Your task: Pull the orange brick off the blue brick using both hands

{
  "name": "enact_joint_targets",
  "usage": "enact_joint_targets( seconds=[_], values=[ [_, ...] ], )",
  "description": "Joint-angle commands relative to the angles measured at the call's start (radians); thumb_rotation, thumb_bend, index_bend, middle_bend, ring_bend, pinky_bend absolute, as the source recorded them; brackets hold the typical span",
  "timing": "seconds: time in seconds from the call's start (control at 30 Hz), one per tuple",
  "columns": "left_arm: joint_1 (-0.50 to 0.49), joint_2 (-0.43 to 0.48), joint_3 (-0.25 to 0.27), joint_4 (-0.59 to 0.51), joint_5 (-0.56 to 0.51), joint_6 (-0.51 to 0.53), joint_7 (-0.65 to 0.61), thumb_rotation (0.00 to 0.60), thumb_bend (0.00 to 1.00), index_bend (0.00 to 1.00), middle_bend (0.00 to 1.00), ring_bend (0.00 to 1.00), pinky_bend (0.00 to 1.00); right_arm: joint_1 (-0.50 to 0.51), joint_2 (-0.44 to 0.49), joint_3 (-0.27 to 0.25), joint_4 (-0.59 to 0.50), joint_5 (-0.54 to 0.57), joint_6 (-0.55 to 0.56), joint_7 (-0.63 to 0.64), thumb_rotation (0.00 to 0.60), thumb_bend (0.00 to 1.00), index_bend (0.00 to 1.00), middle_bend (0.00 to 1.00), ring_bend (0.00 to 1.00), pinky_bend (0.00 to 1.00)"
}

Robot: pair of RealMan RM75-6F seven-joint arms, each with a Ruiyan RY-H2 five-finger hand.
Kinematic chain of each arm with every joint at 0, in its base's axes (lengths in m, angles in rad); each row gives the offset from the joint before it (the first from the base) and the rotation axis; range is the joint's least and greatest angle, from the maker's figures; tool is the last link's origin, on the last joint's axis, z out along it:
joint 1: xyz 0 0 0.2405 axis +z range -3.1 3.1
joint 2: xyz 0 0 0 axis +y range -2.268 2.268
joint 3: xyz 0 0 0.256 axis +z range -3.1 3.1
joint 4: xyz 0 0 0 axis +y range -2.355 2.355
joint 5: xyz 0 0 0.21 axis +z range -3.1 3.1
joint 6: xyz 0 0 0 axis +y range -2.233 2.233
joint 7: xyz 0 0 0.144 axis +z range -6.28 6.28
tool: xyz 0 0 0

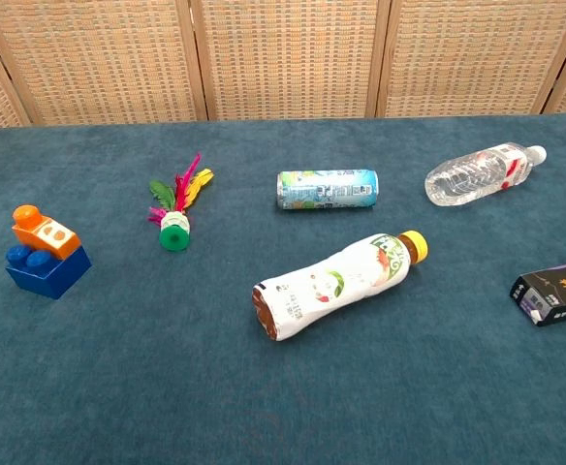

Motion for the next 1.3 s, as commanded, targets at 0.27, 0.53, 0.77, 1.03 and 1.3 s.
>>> enact_joint_targets(
  seconds=[0.27,0.53,0.77,1.03,1.3],
  values=[
    [-0.071,-0.004,-0.032,0.058,0.024,-0.117,0.003,0.6,0.11,0.0,0.0,0.0,0.0,-0.002,0.001,0.005,0.006,-0.007,0.005,0.02,0.6,0.0,0.0,0.0,0.0,0.0],
    [-0.263,-0.036,-0.085,0.194,-0.01,-0.416,-0.031,0.6,0.19,0.09,0.05,0.0,0.0,0.003,-0.005,0.012,0.011,0.005,-0.01,0.016,0.6,0.0,0.0,0.0,0.0,0.0],
    [-0.356,-0.087,-0.102,0.266,-0.059,-0.56,-0.022,0.6,0.25,0.22,0.18,0.0,0.0,0.008,-0.009,0.017,0.02,0.021,-0.024,0.017,0.6,0.0,0.0,0.0,0.0,0.0],
    [-0.401,-0.106,-0.101,0.261,-0.139,-0.638,0.044,0.6,0.26,0.24,0.18,0.0,0.0,0.011,-0.015,0.018,0.024,0.022,-0.029,0.015,0.6,0.0,0.0,0.0,0.0,0.0],
    [-0.418,-0.117,-0.087,0.272,-0.199,-0.674,0.069,0.6,0.29,0.31,0.24,0.0,0.0,0.015,-0.019,0.02,0.03,0.028,-0.039,0.021,0.6,0.0,0.0,0.0,0.0,0.0]
  ],
)
